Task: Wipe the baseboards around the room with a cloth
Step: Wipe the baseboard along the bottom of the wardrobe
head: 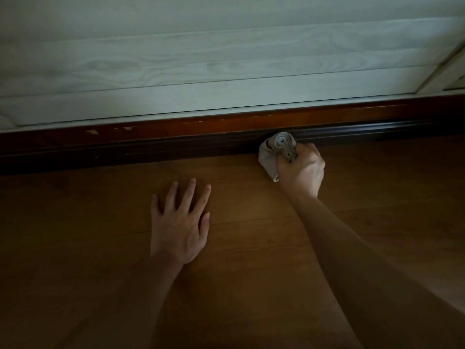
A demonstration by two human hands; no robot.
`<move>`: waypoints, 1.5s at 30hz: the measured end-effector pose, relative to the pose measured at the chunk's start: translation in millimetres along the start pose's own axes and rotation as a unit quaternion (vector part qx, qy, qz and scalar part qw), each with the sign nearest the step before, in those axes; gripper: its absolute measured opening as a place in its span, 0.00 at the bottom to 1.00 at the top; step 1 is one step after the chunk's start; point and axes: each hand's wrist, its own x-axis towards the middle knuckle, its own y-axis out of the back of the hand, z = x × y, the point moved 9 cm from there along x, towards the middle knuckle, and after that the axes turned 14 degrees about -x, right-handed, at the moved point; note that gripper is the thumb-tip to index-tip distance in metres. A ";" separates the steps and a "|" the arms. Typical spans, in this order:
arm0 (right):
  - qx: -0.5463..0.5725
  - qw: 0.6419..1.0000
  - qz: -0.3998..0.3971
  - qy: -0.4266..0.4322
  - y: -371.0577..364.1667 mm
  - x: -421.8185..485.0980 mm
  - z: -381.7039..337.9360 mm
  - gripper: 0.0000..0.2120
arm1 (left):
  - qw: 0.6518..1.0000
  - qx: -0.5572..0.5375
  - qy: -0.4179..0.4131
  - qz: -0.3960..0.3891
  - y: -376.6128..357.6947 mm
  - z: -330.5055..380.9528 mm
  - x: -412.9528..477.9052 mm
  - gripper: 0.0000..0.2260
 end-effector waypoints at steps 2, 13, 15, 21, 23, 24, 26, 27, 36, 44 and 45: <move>-0.003 1.000 0.015 -0.014 2.2 -2.1 1.7 0.09 | 1.000 -0.002 -0.006 0.004 -0.8 -0.8 -0.2 0.28; -0.024 0.994 -0.021 0.100 -28.5 -33.0 -75.2 0.10 | 1.000 -0.015 -0.009 0.012 8.7 8.5 4.3 0.29; -0.026 0.993 -0.029 0.112 -28.9 -28.4 -72.9 0.10 | 0.999 -0.008 -0.040 0.017 9.9 24.5 7.5 0.29; -0.027 0.997 -0.021 0.063 -6.6 -0.7 -17.7 0.08 | 0.991 -0.011 -0.130 0.010 7.4 87.5 12.2 0.31; -0.021 0.998 -0.012 0.049 3.5 8.4 5.1 0.09 | 0.989 -0.023 -0.143 -0.006 1.3 104.4 13.6 0.31; -0.018 0.999 -0.007 0.041 8.3 13.4 16.8 0.09 | 0.988 -0.030 -0.148 -0.012 -1.0 111.5 16.1 0.31; -0.010 1.000 0.002 0.019 15.4 23.4 40.2 0.10 | 0.987 -0.041 -0.156 -0.023 -4.1 124.6 23.5 0.32; -0.006 1.000 0.003 0.010 17.7 28.1 49.8 0.10 | 0.986 -0.042 -0.157 -0.030 -5.8 131.0 27.4 0.32; 0.041 0.996 -0.040 0.070 11.3 35.5 41.9 0.10 | 0.993 -0.059 -0.091 -0.038 -17.0 153.0 31.2 0.34; 0.048 0.996 -0.038 0.064 9.7 33.4 46.0 0.12 | 0.995 -0.060 -0.078 0.023 -20.4 151.9 30.0 0.32; 0.046 0.996 -0.037 0.063 10.5 34.9 49.0 0.12 | 0.995 -0.064 -0.075 0.031 -21.1 152.3 30.7 0.32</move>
